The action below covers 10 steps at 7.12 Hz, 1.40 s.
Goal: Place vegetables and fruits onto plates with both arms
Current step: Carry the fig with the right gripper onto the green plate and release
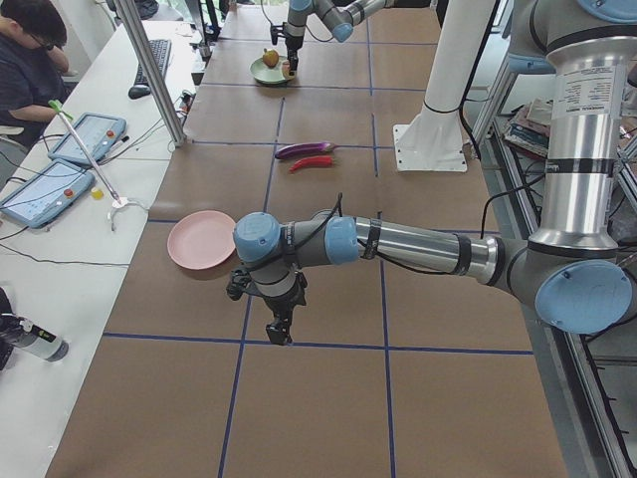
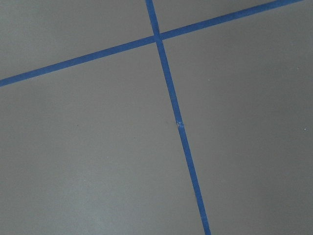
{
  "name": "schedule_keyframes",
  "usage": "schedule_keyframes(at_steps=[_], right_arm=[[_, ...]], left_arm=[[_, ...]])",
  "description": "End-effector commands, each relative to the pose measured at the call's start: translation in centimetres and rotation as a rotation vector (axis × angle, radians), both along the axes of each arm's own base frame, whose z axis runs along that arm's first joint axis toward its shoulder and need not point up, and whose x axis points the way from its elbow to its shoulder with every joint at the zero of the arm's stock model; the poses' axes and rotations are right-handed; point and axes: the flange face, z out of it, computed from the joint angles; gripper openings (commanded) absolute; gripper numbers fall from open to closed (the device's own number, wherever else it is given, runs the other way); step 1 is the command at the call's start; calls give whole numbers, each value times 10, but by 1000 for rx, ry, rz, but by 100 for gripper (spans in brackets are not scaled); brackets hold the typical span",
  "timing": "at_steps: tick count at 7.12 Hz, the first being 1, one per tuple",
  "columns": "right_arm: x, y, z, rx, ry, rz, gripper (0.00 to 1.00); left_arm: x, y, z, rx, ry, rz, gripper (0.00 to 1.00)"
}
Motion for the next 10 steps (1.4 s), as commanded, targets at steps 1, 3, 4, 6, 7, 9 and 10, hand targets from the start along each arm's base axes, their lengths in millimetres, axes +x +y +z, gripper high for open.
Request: schedule_keyframes(at_steps=[1, 3, 4, 6, 7, 9, 10], right_arm=[[28, -30, 70, 13, -32, -28, 7], [55, -45, 87, 28, -13, -44, 25], [56, -43, 91, 18, -12, -40, 82], [57, -42, 74, 25, -43, -36, 100], [79, -51, 62, 15, -74, -8, 100], [186, -65, 40, -84, -159, 51, 100], [226, -57, 48, -69, -139, 0, 100]], left_arm=[[0, 0, -1, 1, 0, 1, 100], [0, 0, -2, 4, 0, 1, 100], [0, 0, -3, 5, 0, -1, 100], [0, 0, -8, 15, 0, -1, 100], [0, -1, -10, 20, 0, -1, 100], [0, -3, -20, 41, -1, 1, 100], [2, -4, -29, 61, -10, 8, 100]])
